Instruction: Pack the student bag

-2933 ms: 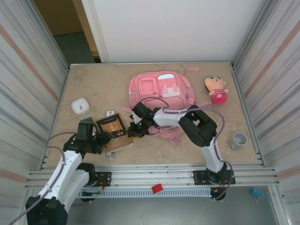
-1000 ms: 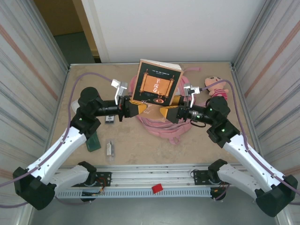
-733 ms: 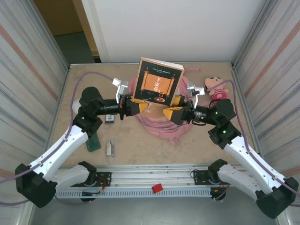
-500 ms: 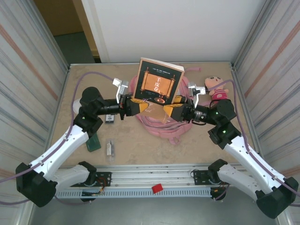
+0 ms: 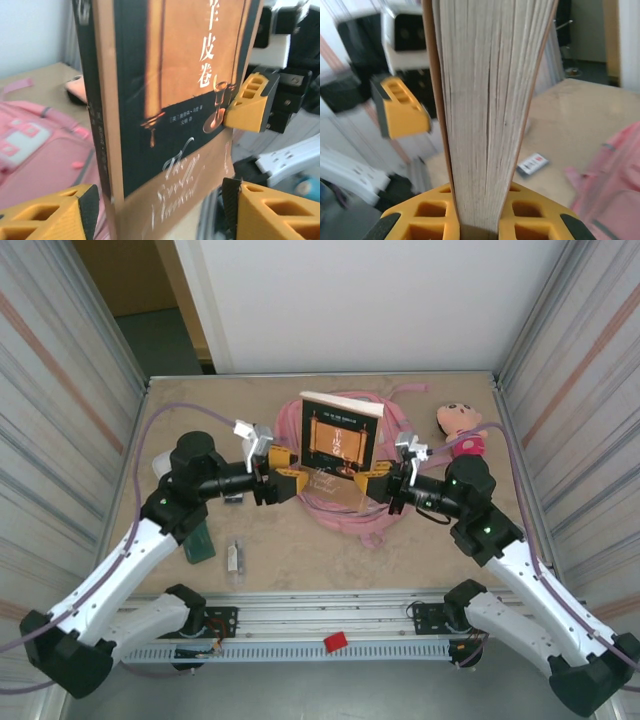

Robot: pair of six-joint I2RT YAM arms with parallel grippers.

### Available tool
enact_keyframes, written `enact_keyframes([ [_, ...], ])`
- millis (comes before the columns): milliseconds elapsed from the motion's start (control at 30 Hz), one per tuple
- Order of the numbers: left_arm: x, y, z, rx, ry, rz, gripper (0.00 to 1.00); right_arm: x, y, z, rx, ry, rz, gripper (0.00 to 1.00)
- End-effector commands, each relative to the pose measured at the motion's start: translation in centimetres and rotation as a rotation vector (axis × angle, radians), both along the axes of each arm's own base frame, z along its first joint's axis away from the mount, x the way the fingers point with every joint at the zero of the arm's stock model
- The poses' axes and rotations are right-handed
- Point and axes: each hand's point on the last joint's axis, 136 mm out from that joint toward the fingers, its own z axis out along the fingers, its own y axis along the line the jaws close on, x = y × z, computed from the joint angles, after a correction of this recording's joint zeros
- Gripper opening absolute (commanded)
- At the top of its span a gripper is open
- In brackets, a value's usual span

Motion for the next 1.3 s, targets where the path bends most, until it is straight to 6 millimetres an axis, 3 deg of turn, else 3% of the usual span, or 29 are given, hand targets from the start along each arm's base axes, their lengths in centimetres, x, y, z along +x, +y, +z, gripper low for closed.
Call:
enact_keyframes([
  [0,-1.5,2.1,-0.2,0.191,-0.219,0.010,0.68,-1.0,-0.3,-2.3,-0.220,-0.246,0.045,0.00],
  [167,-4.4,1.9,-1.3,0.299,-0.399,-0.132,0.71,-0.6,0.4,-6.6,-0.488,-0.396,0.048,0.00],
  [333,-4.1,2.3,-4.4,0.512,-0.500,-0.131,0.82,-1.1,1.6,-10.4,-0.701,-0.476,0.107,0.00],
  [533,-4.0,1.6,-7.7,0.640,-0.448,-0.201,0.86,-2.7,2.8,-11.2,-0.705,-0.505,0.214,0.00],
  [633,-4.2,1.1,-8.1,0.630,-0.446,-0.226,0.87,-3.1,3.0,-10.7,-0.684,-0.521,0.237,0.00],
  [733,-4.8,0.4,-7.9,0.589,-0.449,-0.271,0.73,-3.1,3.1,-10.2,-0.662,-0.514,0.246,0.00],
  [833,-5.9,-0.5,-7.4,0.518,-0.437,-0.340,0.42,-3.0,3.1,-9.5,-0.625,-0.486,0.241,0.02],
  [900,-6.6,-1.4,-6.7,0.442,-0.433,-0.379,0.16,-2.1,2.3,-8.6,-0.581,-0.442,0.192,0.17],
  [967,-6.8,-2.0,-6.3,0.380,-0.430,-0.389,0.01,-0.9,1.0,-7.5,-0.487,-0.373,0.132,0.44],
  [1067,-6.4,-2.0,-4.8,0.235,-0.382,-0.372,0.00,0.0,-1.2,-5.4,-0.268,-0.266,0.055,0.70],
  [1233,-4.4,-0.3,-0.8,-0.053,-0.334,-0.315,0.00,-0.2,-3.7,-4.3,-0.067,-0.191,-0.036,0.89],
  [1267,-4.2,0.0,-0.1,-0.083,-0.336,-0.312,0.00,-0.4,-4.0,-4.1,-0.044,-0.180,-0.047,0.96],
])
